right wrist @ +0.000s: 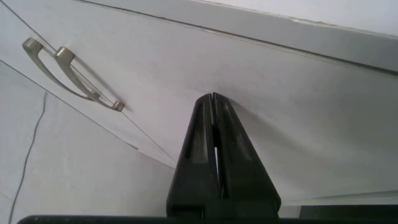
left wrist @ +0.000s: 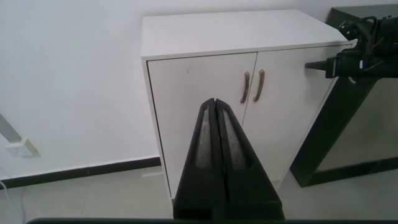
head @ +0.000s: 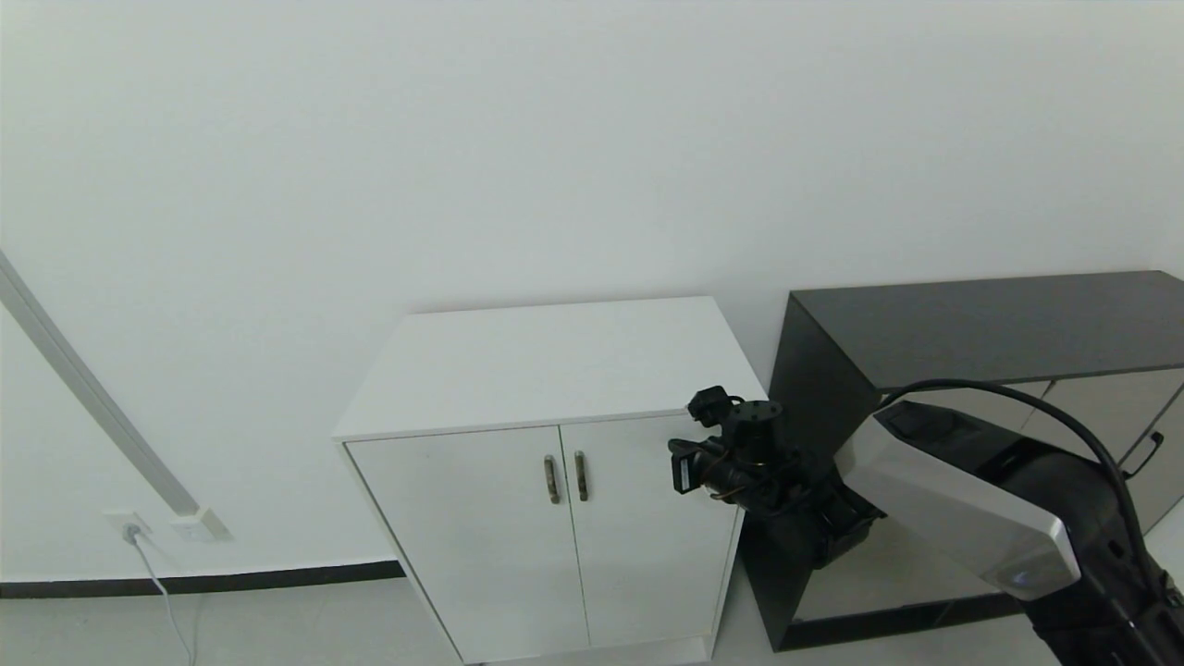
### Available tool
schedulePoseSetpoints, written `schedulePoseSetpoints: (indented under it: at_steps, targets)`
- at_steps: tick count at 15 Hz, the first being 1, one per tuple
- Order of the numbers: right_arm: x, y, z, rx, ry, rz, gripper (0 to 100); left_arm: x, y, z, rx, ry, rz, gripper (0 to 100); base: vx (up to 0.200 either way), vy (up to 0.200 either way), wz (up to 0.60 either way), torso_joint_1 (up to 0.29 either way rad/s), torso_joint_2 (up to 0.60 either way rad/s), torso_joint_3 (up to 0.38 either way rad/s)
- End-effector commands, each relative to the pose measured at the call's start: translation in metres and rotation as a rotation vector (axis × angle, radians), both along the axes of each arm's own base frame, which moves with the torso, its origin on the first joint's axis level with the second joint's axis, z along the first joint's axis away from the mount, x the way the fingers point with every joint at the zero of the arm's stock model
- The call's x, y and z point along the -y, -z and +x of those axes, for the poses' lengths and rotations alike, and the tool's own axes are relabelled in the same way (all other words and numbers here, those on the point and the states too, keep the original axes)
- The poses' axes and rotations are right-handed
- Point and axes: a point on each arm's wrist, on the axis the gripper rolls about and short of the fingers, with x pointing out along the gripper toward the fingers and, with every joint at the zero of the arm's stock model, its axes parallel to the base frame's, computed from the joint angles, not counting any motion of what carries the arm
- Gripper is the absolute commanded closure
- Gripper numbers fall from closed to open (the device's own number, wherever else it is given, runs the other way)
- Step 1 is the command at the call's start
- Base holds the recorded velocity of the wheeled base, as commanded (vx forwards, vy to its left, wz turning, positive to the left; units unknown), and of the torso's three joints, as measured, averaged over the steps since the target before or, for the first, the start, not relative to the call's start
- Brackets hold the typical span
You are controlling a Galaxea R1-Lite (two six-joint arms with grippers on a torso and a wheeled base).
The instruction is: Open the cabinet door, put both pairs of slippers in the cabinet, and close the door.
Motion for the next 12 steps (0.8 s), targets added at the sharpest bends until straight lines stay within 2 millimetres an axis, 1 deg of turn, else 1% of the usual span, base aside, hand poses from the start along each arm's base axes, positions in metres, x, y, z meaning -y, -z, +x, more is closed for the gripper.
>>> schedulePoseSetpoints:
  at_steps: [1,3,6,7,8,10,11,12]
  targets:
    - [0.0,0.001,0.0,-0.001,0.001,0.0,100,0.0,0.0,0.0,-0.002,0.0,0.0,100,0.0,0.0,0.0,0.0,0.0,0.0]
    - [0.001,0.001,-0.001,-0.002,0.002,-0.001,100,0.0,0.0,0.0,-0.002,0.0,0.0,100,0.0,0.0,0.0,0.0,0.0,0.0]
    - [0.005,0.002,-0.009,-0.015,0.002,-0.009,100,0.0,0.0,0.0,-0.002,-0.001,0.0,100,0.0,0.0,0.0,0.0,0.0,0.0]
    - [0.007,-0.001,-0.013,-0.009,0.002,-0.007,100,0.0,0.0,0.0,-0.002,-0.001,0.0,100,0.0,0.0,0.0,0.0,0.0,0.0]
    - [0.01,-0.005,-0.017,-0.004,0.002,-0.004,100,0.0,0.0,0.0,-0.002,-0.001,0.0,100,0.0,0.0,0.0,0.0,0.0,0.0]
    - [0.02,-0.022,-0.028,0.011,0.008,0.006,100,0.0,0.0,0.0,-0.002,0.0,0.0,100,0.0,0.0,0.0,0.0,0.0,0.0]
    - [0.023,-0.026,-0.03,0.017,0.013,0.009,100,0.0,0.0,0.0,-0.002,-0.001,0.0,100,0.0,0.0,0.0,0.0,0.0,0.0]
    - [0.036,-0.039,-0.042,0.029,0.025,0.016,100,0.0,0.0,0.0,-0.002,-0.001,0.0,100,0.0,0.0,0.0,0.0,0.0,0.0]
